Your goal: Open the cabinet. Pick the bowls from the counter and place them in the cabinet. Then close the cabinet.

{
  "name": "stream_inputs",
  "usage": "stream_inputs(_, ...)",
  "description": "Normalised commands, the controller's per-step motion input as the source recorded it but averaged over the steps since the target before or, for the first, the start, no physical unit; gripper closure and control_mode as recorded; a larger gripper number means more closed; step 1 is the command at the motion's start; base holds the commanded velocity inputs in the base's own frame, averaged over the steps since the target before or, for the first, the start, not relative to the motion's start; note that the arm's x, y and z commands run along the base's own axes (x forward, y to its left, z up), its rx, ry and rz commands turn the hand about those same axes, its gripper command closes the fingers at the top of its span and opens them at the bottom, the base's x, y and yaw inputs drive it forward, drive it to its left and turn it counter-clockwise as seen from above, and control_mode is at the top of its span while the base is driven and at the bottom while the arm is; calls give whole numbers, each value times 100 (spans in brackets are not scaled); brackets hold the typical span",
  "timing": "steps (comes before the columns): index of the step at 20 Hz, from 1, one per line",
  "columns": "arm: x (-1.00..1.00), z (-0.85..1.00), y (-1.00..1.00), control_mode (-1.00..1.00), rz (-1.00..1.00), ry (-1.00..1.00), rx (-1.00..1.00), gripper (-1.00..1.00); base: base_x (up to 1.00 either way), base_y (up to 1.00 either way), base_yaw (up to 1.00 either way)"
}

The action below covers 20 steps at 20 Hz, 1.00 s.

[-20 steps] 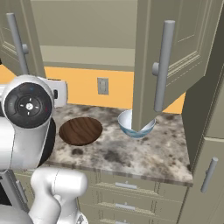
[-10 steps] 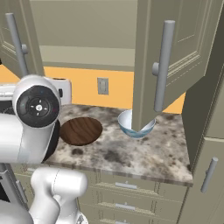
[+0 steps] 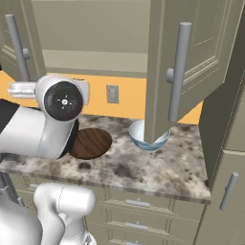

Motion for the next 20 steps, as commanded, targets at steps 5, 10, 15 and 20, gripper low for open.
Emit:
stream_inputs(5, 57, 0, -8, -100, 4, 4, 0, -100, 0, 0, 0)
stream_inputs(10, 44, 0, 0, -100, 1, 0, 0, -100, 0, 0, 0)
stream_inputs(15, 8, 0, 9, -100, 7, 0, 3, -100, 0, 0, 0)
stream_inputs(20, 3, 0, 32, -100, 12, 0, 4, -100, 0, 0, 0)
